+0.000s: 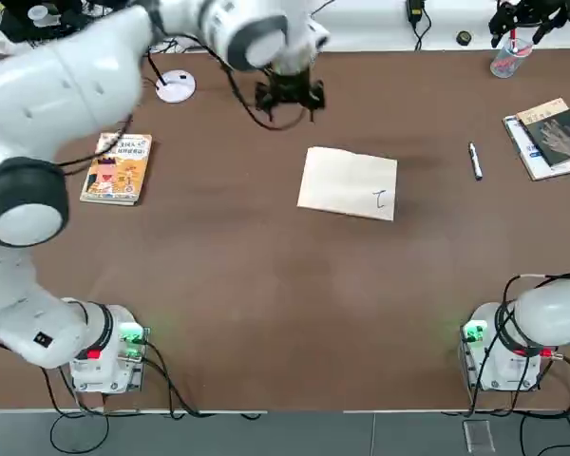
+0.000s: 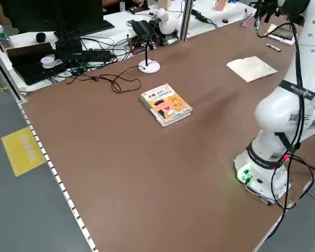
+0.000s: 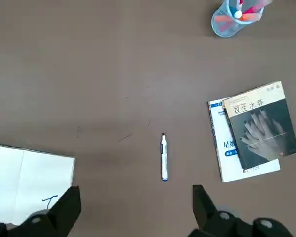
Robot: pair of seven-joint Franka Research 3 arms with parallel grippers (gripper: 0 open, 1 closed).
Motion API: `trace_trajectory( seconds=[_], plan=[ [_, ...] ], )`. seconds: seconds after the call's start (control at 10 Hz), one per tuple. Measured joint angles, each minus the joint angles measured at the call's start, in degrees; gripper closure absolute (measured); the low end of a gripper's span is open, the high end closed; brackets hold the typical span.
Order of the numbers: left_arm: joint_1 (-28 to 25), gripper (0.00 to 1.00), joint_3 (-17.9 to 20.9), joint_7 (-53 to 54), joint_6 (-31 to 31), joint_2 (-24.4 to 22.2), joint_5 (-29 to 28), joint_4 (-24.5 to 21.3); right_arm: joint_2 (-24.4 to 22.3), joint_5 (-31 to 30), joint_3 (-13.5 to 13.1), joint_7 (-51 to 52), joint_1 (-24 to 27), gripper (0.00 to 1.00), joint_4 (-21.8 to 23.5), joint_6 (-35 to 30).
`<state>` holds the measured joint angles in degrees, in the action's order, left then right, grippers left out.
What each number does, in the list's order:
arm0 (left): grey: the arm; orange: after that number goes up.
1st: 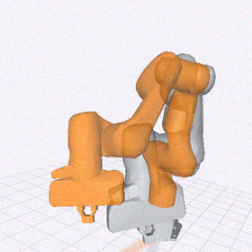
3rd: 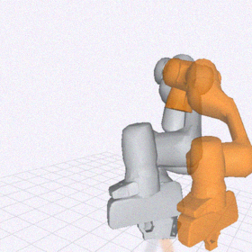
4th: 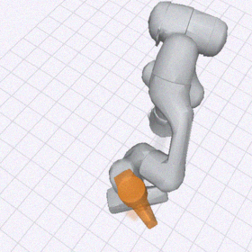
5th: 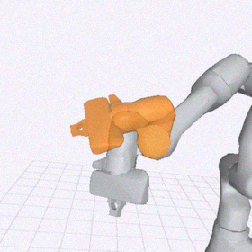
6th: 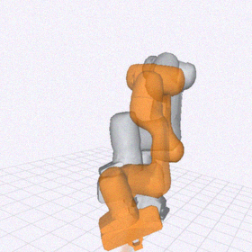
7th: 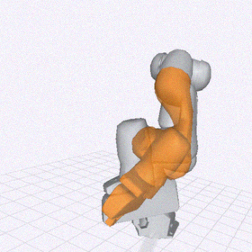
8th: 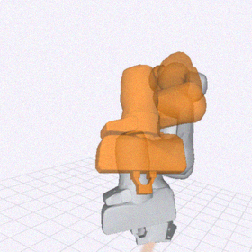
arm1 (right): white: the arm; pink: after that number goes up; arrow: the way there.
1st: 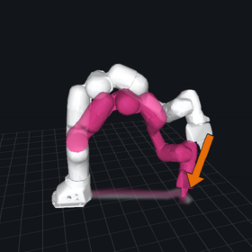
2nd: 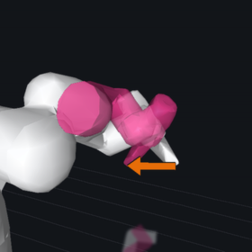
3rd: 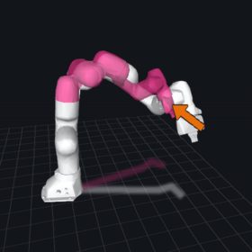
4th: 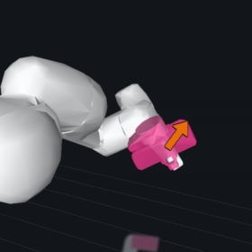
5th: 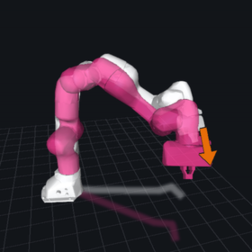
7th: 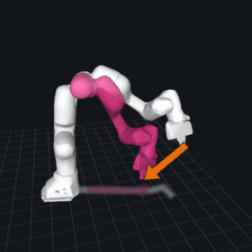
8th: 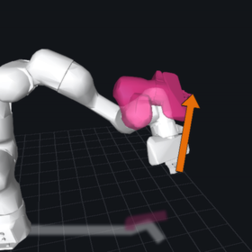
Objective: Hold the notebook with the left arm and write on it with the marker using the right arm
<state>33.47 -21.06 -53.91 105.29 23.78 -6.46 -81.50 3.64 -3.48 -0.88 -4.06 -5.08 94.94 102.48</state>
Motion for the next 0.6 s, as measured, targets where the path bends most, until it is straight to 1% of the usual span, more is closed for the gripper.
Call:
trace_trajectory(
  seconds=[0.3, 0.6],
  plan=[
    [2.81, 0.00, 0.03, -5.42, 7.34, 5.77, -2.79, -0.08, -1.61, 0.00, -0.02, 0.87, 0.00, 0.00, 0.00, -0.40],
    [3.78, 0.00, 0.07, -8.63, 14.42, 11.60, -6.28, -0.11, -2.59, 0.00, -0.11, 2.00, 0.01, 0.00, 0.00, -0.59]
  ],
)
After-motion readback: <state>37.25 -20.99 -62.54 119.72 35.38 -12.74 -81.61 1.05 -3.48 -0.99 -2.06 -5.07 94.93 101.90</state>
